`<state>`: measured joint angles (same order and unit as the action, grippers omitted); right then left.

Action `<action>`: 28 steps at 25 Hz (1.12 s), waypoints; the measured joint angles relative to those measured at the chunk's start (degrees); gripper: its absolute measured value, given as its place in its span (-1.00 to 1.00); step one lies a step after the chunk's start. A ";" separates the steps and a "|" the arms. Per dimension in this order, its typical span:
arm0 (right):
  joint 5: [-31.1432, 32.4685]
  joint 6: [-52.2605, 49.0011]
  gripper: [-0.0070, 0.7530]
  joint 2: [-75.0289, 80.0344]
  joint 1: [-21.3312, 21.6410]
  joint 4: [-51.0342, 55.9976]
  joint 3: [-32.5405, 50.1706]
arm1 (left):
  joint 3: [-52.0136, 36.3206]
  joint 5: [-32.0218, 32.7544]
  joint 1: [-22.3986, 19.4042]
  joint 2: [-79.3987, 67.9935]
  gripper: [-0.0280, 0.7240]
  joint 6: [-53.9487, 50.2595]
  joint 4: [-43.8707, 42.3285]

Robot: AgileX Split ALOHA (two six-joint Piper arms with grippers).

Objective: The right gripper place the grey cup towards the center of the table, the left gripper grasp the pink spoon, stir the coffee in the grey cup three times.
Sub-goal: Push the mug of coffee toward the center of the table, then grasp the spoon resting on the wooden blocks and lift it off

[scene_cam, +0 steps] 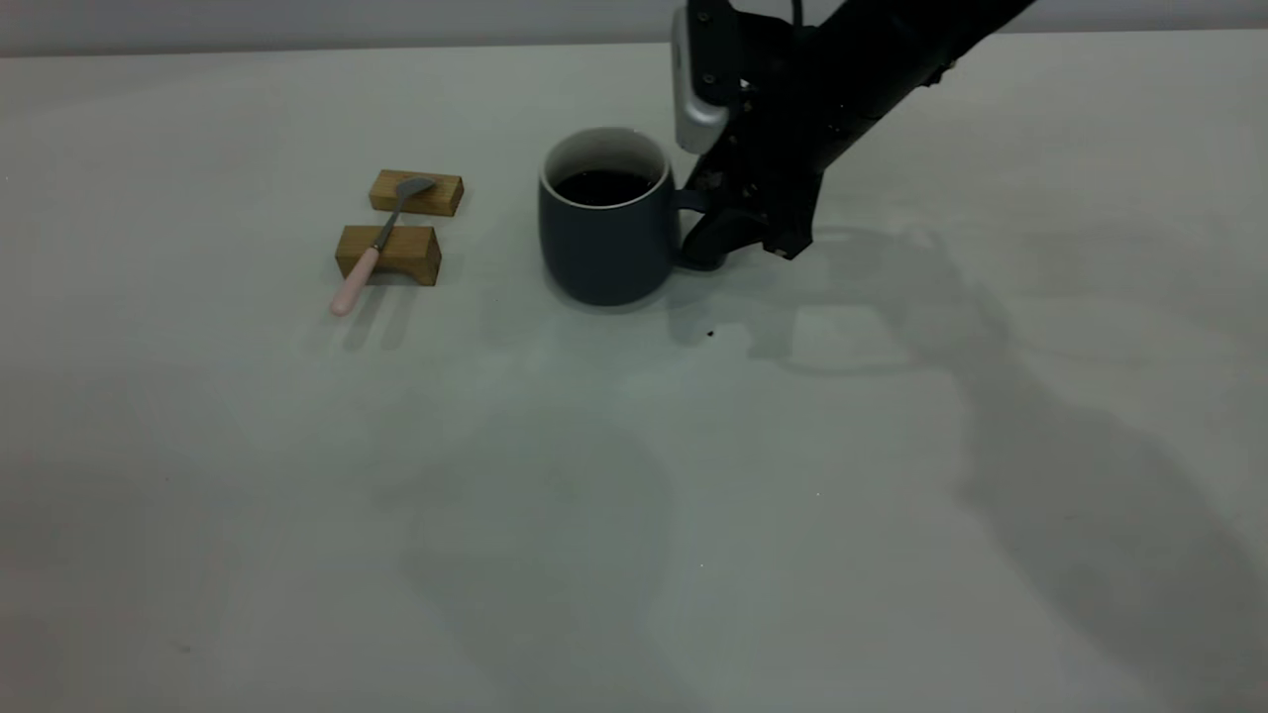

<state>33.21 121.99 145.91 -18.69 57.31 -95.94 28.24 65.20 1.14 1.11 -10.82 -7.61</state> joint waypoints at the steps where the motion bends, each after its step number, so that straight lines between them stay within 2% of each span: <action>1: 0.46 0.00 0.17 -0.53 -0.08 -0.12 0.00 | 0.00 0.00 0.00 0.00 0.52 0.00 0.00; 6: 4.45 -1.89 0.17 -5.17 1.79 -0.54 0.00 | 0.00 0.00 0.00 0.00 0.52 0.00 0.00; 9: 9.95 -6.08 0.17 -8.36 3.37 -4.17 0.00 | 0.00 0.00 0.00 0.00 0.52 0.00 0.00; 14: 27.15 -18.52 0.17 -16.83 3.61 -13.32 0.00 | 0.00 0.00 0.00 0.00 0.52 0.00 0.00; 15: 31.30 -21.98 0.17 -19.27 3.76 -14.08 0.00 | 0.00 0.00 0.00 0.00 0.52 0.00 0.00; 17: 33.74 -31.80 0.17 -24.26 4.08 -14.61 0.90 | 0.00 0.00 0.00 0.00 0.52 0.00 0.00; 23: 35.60 -64.26 0.17 -40.69 4.81 -15.75 4.52 | 0.00 0.00 0.00 0.00 0.52 0.00 0.00; 28: 36.42 -90.19 0.17 -53.84 4.81 -26.22 12.11 | 0.00 0.00 0.00 0.00 0.52 0.00 0.00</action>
<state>69.62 31.80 92.08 -13.88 31.10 -83.83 28.24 65.20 1.14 1.11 -10.82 -7.61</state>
